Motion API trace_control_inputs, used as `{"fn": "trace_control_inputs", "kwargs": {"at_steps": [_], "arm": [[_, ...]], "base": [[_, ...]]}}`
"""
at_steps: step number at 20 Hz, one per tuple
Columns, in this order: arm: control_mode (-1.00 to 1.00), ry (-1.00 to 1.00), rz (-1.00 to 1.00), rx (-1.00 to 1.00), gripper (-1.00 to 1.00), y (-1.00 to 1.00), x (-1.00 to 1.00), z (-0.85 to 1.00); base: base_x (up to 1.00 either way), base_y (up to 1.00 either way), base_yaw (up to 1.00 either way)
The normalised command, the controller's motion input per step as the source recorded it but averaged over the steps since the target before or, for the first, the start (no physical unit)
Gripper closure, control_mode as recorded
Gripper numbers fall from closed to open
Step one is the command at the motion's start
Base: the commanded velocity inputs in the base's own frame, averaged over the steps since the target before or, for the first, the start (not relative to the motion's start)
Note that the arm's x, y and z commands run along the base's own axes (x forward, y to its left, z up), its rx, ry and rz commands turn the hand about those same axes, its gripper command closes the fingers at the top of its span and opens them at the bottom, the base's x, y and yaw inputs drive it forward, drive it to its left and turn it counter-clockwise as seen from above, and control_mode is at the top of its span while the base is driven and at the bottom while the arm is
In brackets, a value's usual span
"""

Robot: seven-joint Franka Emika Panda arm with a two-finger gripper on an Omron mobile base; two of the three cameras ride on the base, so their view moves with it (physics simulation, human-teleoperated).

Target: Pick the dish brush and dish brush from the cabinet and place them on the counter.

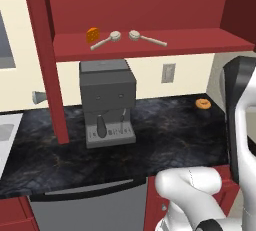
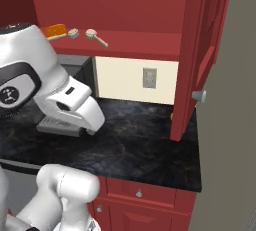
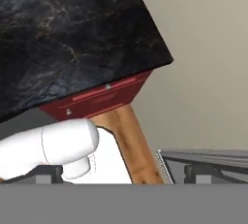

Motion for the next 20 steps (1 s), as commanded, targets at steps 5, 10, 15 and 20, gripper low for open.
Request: {"fn": "trace_control_inputs", "kwargs": {"at_steps": [5, 10, 15, 20], "arm": [[-1.00, 0.10, 0.41, 0.00, -1.00, 0.25, 0.10, -0.25], [-1.00, 0.00, 0.39, 0.01, -1.00, 0.27, 0.19, -0.20], [-1.00, 0.00, 0.23, 0.00, -1.00, 0.07, 0.07, -0.16], [-1.00, 0.02, 0.02, 0.00, -1.00, 0.03, 0.07, -0.05]], "base": [[0.00, 0.00, 0.00], [0.00, 0.00, 0.00], [0.00, 0.00, 0.00], [0.00, 0.00, 0.00]]}}
